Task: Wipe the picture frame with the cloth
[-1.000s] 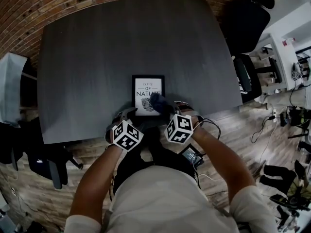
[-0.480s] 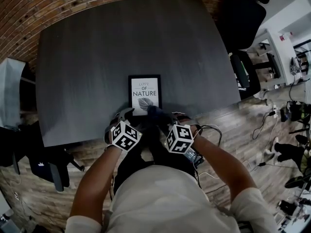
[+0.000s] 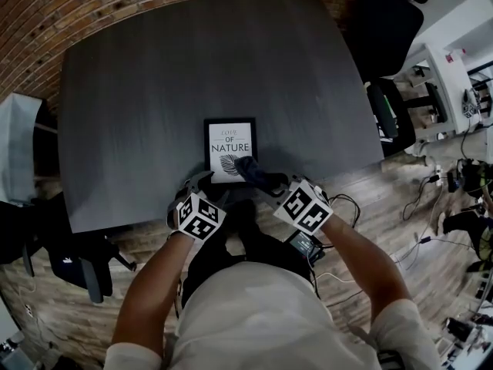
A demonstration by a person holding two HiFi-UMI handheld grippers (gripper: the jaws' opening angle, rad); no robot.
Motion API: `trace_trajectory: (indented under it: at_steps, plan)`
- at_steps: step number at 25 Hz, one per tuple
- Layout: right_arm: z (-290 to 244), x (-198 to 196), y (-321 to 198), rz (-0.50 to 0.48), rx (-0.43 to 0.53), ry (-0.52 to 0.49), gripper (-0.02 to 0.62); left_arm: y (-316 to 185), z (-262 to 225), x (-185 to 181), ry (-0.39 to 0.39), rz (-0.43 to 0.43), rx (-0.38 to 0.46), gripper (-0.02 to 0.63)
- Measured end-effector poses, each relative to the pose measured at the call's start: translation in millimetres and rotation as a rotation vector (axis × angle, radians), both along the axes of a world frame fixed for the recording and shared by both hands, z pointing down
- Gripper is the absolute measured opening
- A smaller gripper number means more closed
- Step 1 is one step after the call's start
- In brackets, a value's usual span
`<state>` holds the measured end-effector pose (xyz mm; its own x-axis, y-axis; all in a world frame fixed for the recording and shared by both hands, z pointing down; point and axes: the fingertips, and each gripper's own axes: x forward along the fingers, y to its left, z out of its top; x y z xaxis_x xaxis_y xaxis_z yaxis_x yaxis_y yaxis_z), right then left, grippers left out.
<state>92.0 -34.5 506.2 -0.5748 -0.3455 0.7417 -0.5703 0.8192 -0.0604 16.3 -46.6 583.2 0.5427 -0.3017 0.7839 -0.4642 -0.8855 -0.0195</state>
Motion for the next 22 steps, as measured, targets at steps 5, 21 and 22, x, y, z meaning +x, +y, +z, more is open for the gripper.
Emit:
trace_trajectory:
  at_steps: [5,21,22]
  plan:
    - [7,46,-77,0.316,-0.052,-0.092,0.121,0,1,1,-0.002,0.002,-0.009,0.241]
    - [32,72,-200,0.735,-0.239,-0.452,0.121,-1,0,0,-0.023,0.002,-0.024,0.241]
    - [36,71,-202,0.747,-0.247,-0.462,0.121,-1,0,0,-0.023,0.002,-0.023,0.241]
